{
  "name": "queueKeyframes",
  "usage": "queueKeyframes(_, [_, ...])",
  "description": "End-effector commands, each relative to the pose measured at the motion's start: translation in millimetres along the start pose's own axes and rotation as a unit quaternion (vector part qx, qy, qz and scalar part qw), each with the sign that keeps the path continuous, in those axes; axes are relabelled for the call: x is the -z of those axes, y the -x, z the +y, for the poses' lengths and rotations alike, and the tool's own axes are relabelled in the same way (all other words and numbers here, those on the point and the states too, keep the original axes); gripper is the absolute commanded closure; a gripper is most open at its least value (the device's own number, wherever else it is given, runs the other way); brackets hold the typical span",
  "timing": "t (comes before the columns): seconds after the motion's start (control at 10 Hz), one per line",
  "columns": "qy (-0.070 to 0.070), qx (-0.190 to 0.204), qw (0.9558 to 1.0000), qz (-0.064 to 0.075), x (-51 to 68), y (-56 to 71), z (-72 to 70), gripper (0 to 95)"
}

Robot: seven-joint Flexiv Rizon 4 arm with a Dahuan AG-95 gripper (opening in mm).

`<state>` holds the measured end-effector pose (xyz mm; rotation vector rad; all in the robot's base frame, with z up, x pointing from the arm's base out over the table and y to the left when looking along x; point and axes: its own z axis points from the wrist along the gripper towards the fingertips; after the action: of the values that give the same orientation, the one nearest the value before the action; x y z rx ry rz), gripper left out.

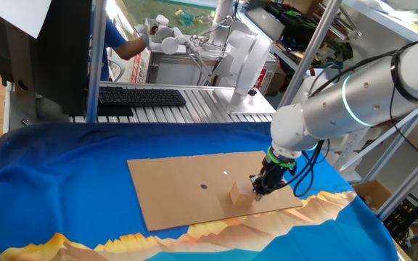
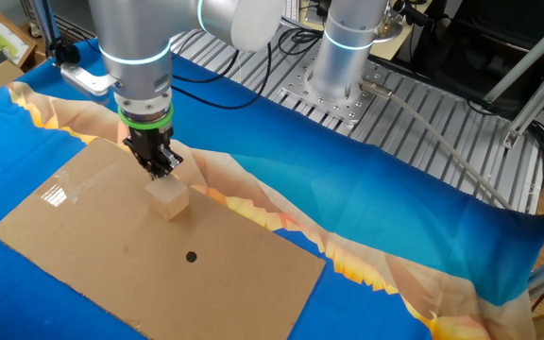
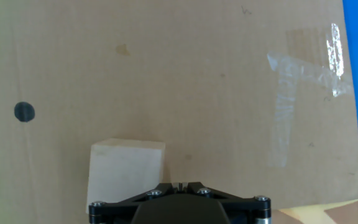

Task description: Use the gripper to push the small block from left to right

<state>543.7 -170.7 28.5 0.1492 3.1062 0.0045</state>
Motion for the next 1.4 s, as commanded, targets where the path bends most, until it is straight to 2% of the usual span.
queueKeyframes(0.1, [-0.001, 0.001, 1.0000, 0.004, -1.4, 6.9, 2.8, 95.0])
queueKeyframes(0.3, [-0.003, 0.001, 1.0000, 0.005, -0.8, 11.4, 5.9, 95.0])
queueKeyframes(0.4, [-0.008, 0.002, 1.0000, 0.004, -0.4, 10.9, 7.8, 95.0])
queueKeyframes(0.6, [-0.011, -0.008, 0.9999, 0.002, 1.8, 6.0, 14.4, 95.0])
queueKeyframes(0.8, [-0.011, -0.021, 0.9997, -0.004, -3.0, -0.9, 25.0, 95.0])
queueKeyframes(1.0, [-0.018, -0.015, 0.9997, 0.001, -2.2, -0.8, 26.7, 95.0])
queueKeyframes(1.2, [-0.016, -0.014, 0.9998, 0.005, -0.5, 3.1, 26.9, 95.0])
queueKeyframes(1.4, [-0.015, -0.012, 0.9998, 0.003, -0.6, 3.6, 27.0, 95.0])
